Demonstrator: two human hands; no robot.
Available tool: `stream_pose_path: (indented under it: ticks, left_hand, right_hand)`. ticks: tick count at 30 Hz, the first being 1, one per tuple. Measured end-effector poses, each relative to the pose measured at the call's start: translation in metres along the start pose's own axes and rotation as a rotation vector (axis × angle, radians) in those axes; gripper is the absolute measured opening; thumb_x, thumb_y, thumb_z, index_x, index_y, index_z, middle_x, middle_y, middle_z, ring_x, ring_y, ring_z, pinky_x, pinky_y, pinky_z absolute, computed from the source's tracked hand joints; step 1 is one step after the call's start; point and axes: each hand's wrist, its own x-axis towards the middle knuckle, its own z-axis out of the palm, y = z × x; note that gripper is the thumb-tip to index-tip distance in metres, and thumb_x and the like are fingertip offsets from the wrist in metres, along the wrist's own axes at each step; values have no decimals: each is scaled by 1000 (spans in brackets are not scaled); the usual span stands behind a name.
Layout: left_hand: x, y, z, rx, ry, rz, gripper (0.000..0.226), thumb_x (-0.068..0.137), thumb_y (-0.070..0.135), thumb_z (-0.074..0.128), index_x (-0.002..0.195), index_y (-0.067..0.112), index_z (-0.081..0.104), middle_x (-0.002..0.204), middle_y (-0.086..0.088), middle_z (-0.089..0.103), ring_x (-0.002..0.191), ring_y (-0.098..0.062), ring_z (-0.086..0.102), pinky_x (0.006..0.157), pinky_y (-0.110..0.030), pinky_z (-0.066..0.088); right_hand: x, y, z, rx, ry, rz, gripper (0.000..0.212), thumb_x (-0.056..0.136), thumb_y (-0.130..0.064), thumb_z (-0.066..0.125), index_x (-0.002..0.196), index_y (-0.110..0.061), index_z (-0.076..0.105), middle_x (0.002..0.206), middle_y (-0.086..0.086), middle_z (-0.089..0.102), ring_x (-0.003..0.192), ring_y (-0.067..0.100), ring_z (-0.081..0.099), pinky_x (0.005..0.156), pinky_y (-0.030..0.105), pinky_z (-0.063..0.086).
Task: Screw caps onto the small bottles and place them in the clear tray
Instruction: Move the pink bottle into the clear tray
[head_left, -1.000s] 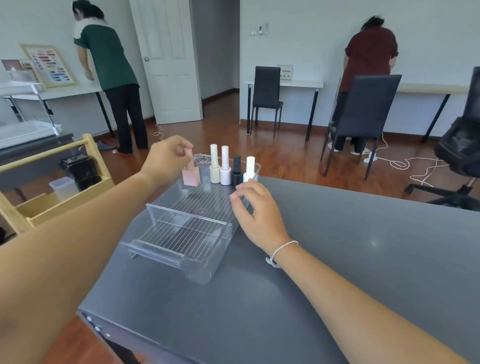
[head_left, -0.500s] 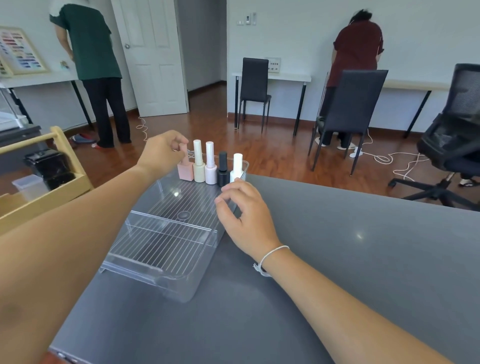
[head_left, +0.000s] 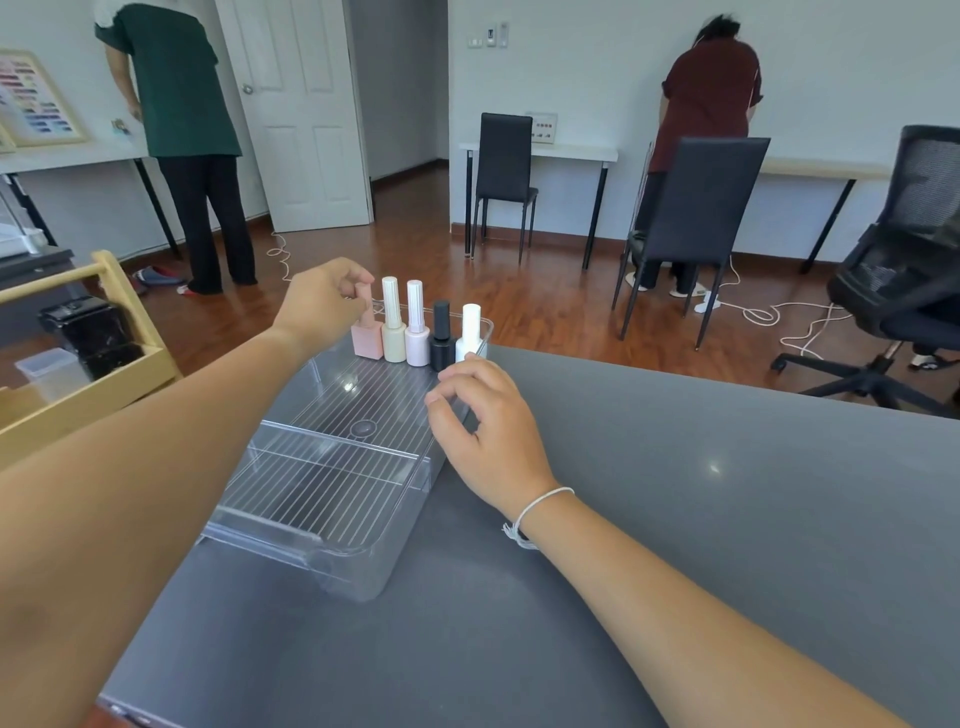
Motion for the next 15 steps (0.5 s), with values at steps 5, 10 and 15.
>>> stream_pose_path:
  ticks: [5, 10, 15]
  left_hand:
    - [2, 0, 3, 38, 14, 16, 20, 87, 7, 52, 103, 16, 60, 73, 8, 54, 76, -19, 54, 67, -33, 49]
    - [3, 1, 7, 33, 23, 11, 21, 86, 5, 50, 102, 15, 60, 72, 5, 55, 76, -20, 54, 66, -31, 45]
    - [5, 0, 7, 41, 18, 6, 25, 85, 4, 51, 105, 16, 60, 75, 4, 54, 79, -19, 54, 69, -31, 45]
  right_hand:
    - [0, 0, 0, -7, -13, 9, 18, 87, -19, 55, 84, -5, 67, 104, 3, 61, 108, 10, 47, 84, -3, 25]
    - [0, -1, 0, 8, -6, 5, 17, 86, -17, 57, 81, -3, 66, 100, 3, 61, 108, 14, 49, 89, 12, 33]
    - [1, 0, 0, 16, -7, 4, 18, 86, -16, 57, 80, -2, 66, 98, 4, 61, 108, 15, 50, 91, 15, 33]
